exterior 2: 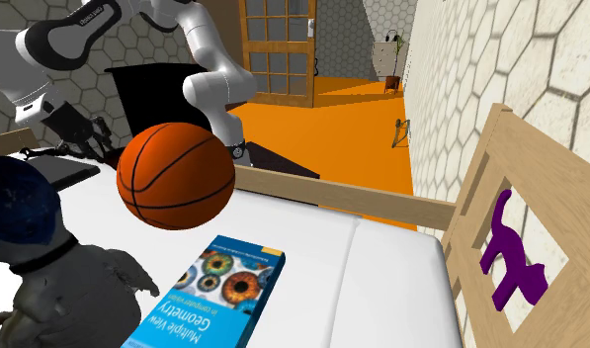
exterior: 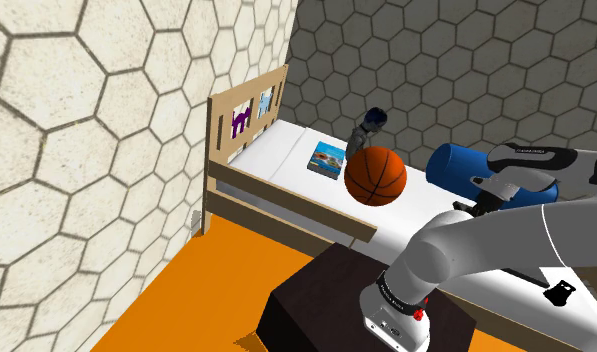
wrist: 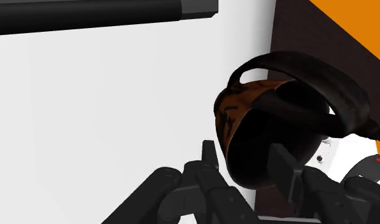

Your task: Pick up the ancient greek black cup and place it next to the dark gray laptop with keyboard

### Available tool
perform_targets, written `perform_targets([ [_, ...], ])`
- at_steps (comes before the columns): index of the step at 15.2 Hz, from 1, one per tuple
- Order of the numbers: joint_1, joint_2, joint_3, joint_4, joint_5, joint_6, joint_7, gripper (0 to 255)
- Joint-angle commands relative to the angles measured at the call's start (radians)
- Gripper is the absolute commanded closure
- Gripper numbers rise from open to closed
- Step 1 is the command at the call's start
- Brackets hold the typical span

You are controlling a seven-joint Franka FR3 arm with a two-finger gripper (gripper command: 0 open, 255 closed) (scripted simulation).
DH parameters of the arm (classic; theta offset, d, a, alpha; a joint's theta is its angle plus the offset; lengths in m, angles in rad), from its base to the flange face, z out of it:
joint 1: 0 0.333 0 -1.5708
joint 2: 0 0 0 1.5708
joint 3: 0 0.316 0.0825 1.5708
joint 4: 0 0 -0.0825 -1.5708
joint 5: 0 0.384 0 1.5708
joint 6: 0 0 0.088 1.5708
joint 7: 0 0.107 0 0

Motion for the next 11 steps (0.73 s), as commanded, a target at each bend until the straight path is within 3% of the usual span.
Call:
perform_targets([
  [1,0.000,0.000,0.000,0.000,0.000,0.000,0.000,0],
  [5,0.000,0.000,0.000,0.000,0.000,0.000,0.000,0],
  [9,0.030,0.020,0.033,0.121,0.050,-0.105,-0.024,0],
  [11,0.030,0.020,0.033,0.121,0.050,-0.105,-0.024,0],
])
